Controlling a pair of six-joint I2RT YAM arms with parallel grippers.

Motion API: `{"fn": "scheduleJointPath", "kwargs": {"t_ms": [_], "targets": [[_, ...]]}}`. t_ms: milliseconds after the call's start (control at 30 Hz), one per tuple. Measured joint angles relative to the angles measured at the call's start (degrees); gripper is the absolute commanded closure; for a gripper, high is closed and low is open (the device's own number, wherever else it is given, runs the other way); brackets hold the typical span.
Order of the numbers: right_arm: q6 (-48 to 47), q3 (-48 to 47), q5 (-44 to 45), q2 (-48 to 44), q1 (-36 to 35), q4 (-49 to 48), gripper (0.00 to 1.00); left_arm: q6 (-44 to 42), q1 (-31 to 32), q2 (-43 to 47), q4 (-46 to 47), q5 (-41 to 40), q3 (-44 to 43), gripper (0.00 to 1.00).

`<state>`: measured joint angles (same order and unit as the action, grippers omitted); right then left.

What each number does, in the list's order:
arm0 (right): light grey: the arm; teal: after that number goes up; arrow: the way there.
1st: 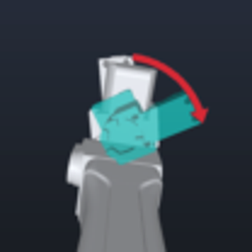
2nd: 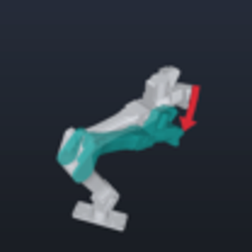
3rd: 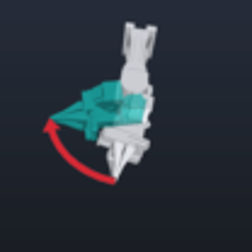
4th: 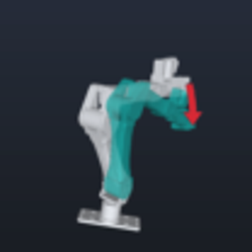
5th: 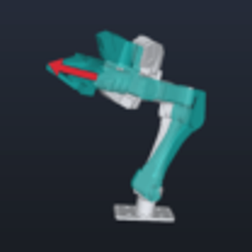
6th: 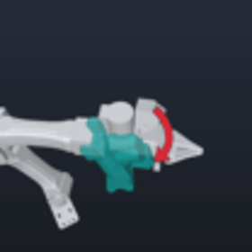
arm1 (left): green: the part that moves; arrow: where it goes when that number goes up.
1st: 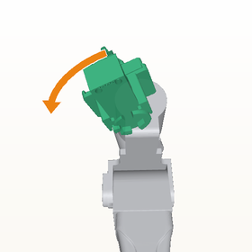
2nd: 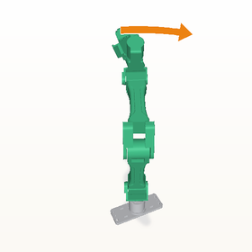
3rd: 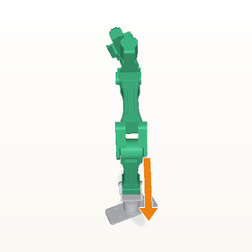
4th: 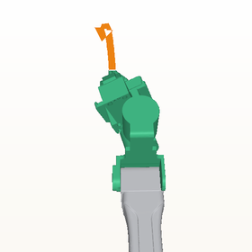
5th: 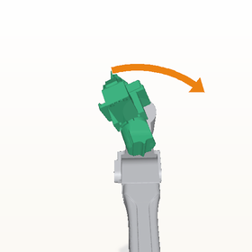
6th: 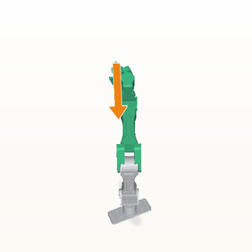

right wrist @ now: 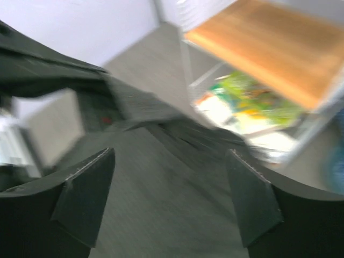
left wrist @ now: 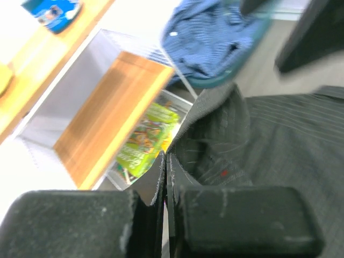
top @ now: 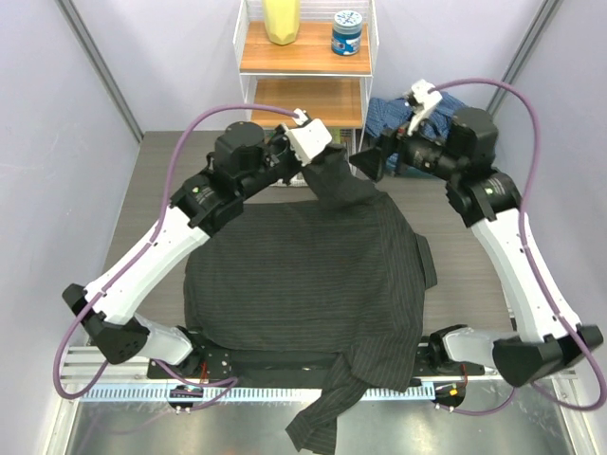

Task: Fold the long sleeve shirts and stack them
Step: Fold the shirt

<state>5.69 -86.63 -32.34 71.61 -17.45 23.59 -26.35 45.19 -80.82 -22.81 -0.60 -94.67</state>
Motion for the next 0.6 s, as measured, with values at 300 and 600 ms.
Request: {"fn": "scheduleJointPath", "kwargs": {"t_ms": [300, 600], "targets": [[-23.23, 6.73, -1.77, -6.88, 2.86, 4.13, 0.05, 0.28, -3.04, 1.75, -5.4, 15.43, 0.76, 1.0], [-36.0, 12.41, -5.35, -6.45, -1.25, 3.78, 0.04, 0.59, -4.24, 1.49, -7.61, 20.11, 0.52, 1.0]]}}
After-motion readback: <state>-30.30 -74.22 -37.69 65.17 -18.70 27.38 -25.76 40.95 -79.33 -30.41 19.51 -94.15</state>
